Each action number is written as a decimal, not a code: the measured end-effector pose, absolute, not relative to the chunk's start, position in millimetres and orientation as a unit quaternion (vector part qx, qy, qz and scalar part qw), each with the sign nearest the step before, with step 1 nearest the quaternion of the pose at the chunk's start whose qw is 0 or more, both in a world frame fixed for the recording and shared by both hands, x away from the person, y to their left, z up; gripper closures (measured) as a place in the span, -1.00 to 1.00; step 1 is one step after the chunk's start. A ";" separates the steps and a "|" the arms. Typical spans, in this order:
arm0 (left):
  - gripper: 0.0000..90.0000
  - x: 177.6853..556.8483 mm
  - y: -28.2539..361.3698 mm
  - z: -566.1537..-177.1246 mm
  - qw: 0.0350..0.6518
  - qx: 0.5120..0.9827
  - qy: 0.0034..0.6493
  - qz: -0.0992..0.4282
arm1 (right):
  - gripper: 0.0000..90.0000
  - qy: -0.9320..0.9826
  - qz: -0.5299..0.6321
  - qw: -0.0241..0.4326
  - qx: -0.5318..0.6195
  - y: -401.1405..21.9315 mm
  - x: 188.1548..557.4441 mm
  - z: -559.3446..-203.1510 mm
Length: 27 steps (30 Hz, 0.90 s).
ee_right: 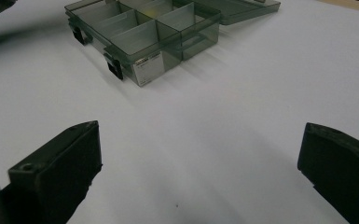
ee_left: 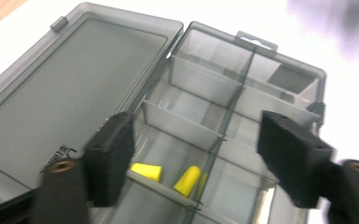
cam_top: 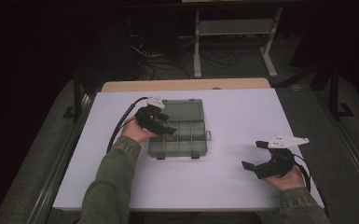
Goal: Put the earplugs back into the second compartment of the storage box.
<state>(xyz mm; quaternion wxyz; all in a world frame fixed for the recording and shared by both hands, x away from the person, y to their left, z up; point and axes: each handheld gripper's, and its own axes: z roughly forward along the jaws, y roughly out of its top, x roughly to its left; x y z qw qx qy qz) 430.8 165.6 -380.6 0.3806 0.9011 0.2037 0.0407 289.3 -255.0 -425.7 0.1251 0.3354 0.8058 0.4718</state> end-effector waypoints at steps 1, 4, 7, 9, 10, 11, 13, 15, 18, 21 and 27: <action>-0.55 429.2 166.9 -380.6 0.383 0.900 0.203 0.044 | -1.00 0.805 0.472 0.125 0.336 -255.1 289.3 -425.7; -0.89 425.1 169.9 -379.6 0.384 0.898 0.206 0.054 | -1.00 0.806 0.471 0.125 0.336 -255.0 289.1 -425.9; -0.99 420.0 174.9 -376.2 0.392 0.895 0.207 0.057 | -1.00 0.805 0.472 0.125 0.336 -255.6 288.5 -425.9; -1.00 418.2 176.5 -375.0 0.395 0.893 0.206 0.059 | -1.00 0.804 0.473 0.125 0.337 -256.4 288.0 -425.6; -1.00 414.8 180.7 -372.5 0.400 0.891 0.205 0.065 | -1.00 0.804 0.473 0.125 0.338 -256.8 287.7 -425.5; -1.00 414.8 180.7 -372.5 0.400 0.891 0.205 0.065 | -1.00 0.804 0.473 0.125 0.339 -257.0 287.6 -425.5; -1.00 408.6 189.9 -371.1 0.414 0.883 0.208 0.070 | -1.00 0.804 0.472 0.125 0.339 -257.2 287.3 -425.5; -1.00 406.7 193.4 -371.5 0.419 0.880 0.210 0.074 | -1.00 0.804 0.473 0.126 0.339 -257.3 287.1 -425.4; -1.00 401.5 203.9 -373.3 0.431 0.872 0.219 0.079 | -1.00 0.804 0.472 0.126 0.339 -257.2 287.0 -425.5; -1.00 396.1 216.5 -374.5 0.441 0.864 0.226 0.085 | -1.00 0.804 0.472 0.126 0.340 -256.9 287.3 -425.8; -1.00 387.5 232.4 -374.2 0.451 0.855 0.236 0.096 | -1.00 0.804 0.471 0.125 0.340 -256.5 287.2 -426.0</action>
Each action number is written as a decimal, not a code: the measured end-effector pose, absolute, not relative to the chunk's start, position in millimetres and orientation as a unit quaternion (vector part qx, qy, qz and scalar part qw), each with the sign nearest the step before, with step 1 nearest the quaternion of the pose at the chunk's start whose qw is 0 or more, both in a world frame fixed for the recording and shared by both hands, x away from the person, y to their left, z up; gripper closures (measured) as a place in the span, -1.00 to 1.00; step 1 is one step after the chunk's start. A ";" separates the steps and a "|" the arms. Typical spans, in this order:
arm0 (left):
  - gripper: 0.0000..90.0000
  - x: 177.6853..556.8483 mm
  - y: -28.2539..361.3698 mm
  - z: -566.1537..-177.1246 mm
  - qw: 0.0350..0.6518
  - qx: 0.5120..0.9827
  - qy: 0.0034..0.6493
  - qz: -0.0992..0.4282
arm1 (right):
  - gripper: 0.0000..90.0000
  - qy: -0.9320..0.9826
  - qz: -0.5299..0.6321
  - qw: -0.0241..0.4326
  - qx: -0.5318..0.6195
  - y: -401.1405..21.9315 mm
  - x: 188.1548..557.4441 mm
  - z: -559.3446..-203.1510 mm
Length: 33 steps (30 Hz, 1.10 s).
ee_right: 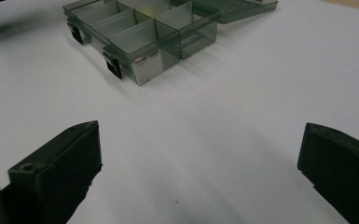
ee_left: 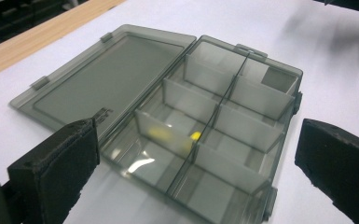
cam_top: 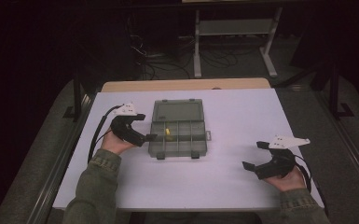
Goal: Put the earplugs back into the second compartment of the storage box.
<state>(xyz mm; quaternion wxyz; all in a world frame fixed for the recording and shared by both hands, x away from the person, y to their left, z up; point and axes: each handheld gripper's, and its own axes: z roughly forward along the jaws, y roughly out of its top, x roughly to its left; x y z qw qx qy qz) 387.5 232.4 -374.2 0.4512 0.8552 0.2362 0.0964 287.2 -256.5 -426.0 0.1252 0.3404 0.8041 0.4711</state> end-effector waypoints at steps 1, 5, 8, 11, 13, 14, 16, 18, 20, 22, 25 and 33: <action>-1.00 387.5 232.4 -374.2 0.451 0.855 0.236 0.096 | -1.00 0.804 0.471 0.125 0.340 -256.5 287.2 -426.0; -1.00 381.9 241.9 -372.2 0.457 0.850 0.242 0.104 | -1.00 0.805 0.470 0.125 0.340 -256.3 287.2 -426.2; -1.00 378.3 246.8 -370.4 0.457 0.849 0.244 0.107 | -1.00 0.805 0.470 0.126 0.340 -256.3 287.3 -426.3; -1.00 372.8 250.3 -370.7 0.463 0.844 0.245 0.113 | -1.00 0.805 0.469 0.125 0.340 -256.4 287.4 -426.4; -1.00 368.9 252.8 -372.6 0.468 0.842 0.245 0.114 | -1.00 0.804 0.470 0.126 0.341 -256.6 287.3 -426.2; -1.00 367.4 254.0 -373.8 0.466 0.842 0.247 0.114 | -1.00 0.804 0.470 0.126 0.342 -256.7 287.3 -426.2; -1.00 363.5 259.0 -376.0 0.464 0.841 0.252 0.117 | -1.00 0.805 0.470 0.126 0.341 -256.6 287.3 -426.4; -1.00 360.4 263.1 -377.3 0.467 0.838 0.256 0.117 | -1.00 0.805 0.470 0.125 0.341 -256.5 287.2 -426.3; -1.00 358.6 265.3 -378.0 0.468 0.837 0.258 0.118 | -1.00 0.804 0.470 0.125 0.342 -256.7 287.2 -426.3; -1.00 354.9 269.4 -379.2 0.467 0.836 0.262 0.122 | -1.00 0.804 0.471 0.125 0.342 -257.0 287.1 -426.1; -1.00 348.7 278.1 -380.1 0.473 0.829 0.271 0.124 | -1.00 0.804 0.472 0.125 0.340 -257.2 287.2 -425.9; -1.00 336.6 291.6 -383.3 0.493 0.811 0.286 0.133 | -1.00 0.803 0.473 0.125 0.340 -257.6 287.0 -425.9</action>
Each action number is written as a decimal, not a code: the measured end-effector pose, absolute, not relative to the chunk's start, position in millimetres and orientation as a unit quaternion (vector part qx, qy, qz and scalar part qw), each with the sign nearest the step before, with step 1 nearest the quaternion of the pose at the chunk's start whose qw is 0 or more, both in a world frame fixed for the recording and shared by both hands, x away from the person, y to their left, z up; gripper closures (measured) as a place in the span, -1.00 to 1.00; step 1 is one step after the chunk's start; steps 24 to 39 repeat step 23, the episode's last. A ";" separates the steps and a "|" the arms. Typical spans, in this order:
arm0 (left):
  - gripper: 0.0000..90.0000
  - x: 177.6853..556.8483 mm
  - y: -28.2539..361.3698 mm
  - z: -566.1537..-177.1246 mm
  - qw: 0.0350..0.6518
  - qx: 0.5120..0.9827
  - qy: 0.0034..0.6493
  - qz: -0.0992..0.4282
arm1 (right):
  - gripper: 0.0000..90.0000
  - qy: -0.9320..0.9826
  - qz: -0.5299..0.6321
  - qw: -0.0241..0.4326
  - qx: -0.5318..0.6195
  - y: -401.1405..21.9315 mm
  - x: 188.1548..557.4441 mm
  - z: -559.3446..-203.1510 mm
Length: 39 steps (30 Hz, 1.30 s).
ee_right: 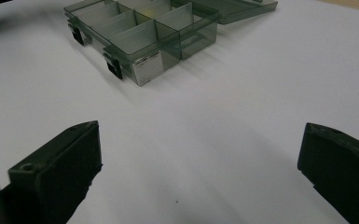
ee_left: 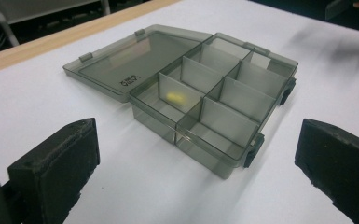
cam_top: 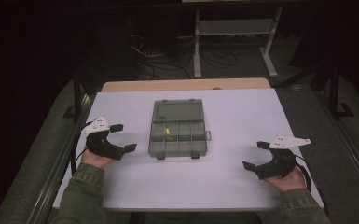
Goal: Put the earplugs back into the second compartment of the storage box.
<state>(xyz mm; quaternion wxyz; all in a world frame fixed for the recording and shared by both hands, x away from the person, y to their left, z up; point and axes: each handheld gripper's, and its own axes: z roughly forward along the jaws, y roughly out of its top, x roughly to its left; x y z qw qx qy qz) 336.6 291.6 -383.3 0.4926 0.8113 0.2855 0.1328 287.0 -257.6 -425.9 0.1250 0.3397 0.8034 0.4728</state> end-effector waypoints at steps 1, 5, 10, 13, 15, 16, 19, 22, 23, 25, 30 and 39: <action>-1.00 334.3 293.7 -384.6 0.493 0.810 0.286 0.139 | -1.00 0.803 0.473 0.124 0.339 -257.7 286.8 -426.0; -1.00 330.2 297.8 -387.7 0.500 0.803 0.290 0.145 | -1.00 0.803 0.473 0.124 0.340 -258.5 286.5 -426.5; -1.00 324.0 304.7 -392.7 0.510 0.793 0.295 0.155 | -1.00 0.803 0.474 0.123 0.341 -259.3 286.0 -426.8; -1.00 318.7 310.2 -395.4 0.513 0.787 0.299 0.168 | -1.00 0.803 0.473 0.121 0.341 -259.4 285.8 -427.3; -1.00 317.4 311.9 -395.3 0.513 0.785 0.302 0.172 | -1.00 0.805 0.471 0.121 0.341 -259.2 285.5 -427.8; -1.00 315.9 313.7 -395.4 0.516 0.781 0.303 0.177 | -1.00 0.805 0.471 0.121 0.341 -259.2 285.5 -427.8; -1.00 312.0 321.0 -397.2 0.525 0.771 0.310 0.182 | -1.00 0.806 0.469 0.121 0.340 -259.0 285.1 -428.5; -1.00 310.7 325.0 -401.3 0.529 0.766 0.317 0.182 | -1.00 0.807 0.469 0.120 0.340 -258.7 285.6 -429.0; -1.00 310.5 325.7 -401.8 0.526 0.767 0.319 0.181 | -1.00 0.807 0.469 0.120 0.340 -258.7 285.6 -429.0; -1.00 310.5 325.7 -401.8 0.526 0.767 0.319 0.181 | -1.00 0.807 0.469 0.120 0.340 -258.7 285.6 -429.0; -1.00 310.5 325.7 -401.8 0.526 0.767 0.319 0.181 | -1.00 0.807 0.469 0.120 0.340 -258.7 285.6 -429.0; -1.00 310.5 325.7 -401.8 0.526 0.767 0.319 0.181 | -1.00 0.807 0.469 0.120 0.340 -258.7 285.6 -429.0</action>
